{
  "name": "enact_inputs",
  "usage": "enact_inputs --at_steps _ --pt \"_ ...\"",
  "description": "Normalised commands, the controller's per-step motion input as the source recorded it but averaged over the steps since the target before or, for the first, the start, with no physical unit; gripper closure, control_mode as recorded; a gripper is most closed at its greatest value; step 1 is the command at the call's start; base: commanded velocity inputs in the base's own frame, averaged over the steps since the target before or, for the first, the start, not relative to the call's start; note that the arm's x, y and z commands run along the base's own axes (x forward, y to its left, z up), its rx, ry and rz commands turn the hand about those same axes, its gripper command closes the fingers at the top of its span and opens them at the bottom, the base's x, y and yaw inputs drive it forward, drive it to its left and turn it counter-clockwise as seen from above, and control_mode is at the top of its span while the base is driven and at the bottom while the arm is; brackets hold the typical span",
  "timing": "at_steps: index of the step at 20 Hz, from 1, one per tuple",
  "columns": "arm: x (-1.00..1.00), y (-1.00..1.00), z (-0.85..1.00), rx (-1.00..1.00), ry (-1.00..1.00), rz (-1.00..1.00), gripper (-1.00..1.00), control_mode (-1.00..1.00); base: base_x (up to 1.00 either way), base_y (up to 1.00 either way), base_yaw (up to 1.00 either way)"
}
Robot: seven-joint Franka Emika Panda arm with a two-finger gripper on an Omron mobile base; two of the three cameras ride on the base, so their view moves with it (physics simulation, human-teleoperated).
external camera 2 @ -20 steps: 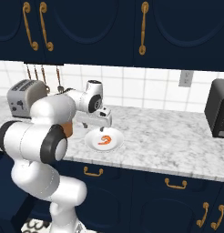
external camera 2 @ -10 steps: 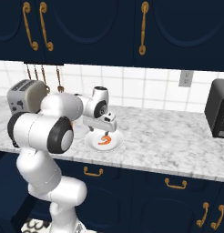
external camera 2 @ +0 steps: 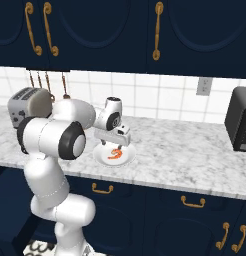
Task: Pick up the knife from the drawer and place it on the cutting board. Then place the meat from the plate to the cutting board.
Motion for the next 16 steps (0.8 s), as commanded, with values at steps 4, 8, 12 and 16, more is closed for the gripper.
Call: enact_inputs --at_steps 4,8,12,16 --pt "0.20 0.00 -0.45 -0.01 0.00 0.00 -1.00 -1.00 0.00 0.00 0.00" --pt "0.09 -0.09 -0.27 0.00 0.00 -0.02 -1.00 -1.00 0.00 0.00 0.00" --pt "0.03 -0.18 -0.20 0.00 0.00 -0.04 -1.00 -1.00 0.00 0.00 0.00" --pt "0.23 0.00 -0.14 0.00 0.00 -0.08 -1.00 -1.00 0.00 0.00 0.00"
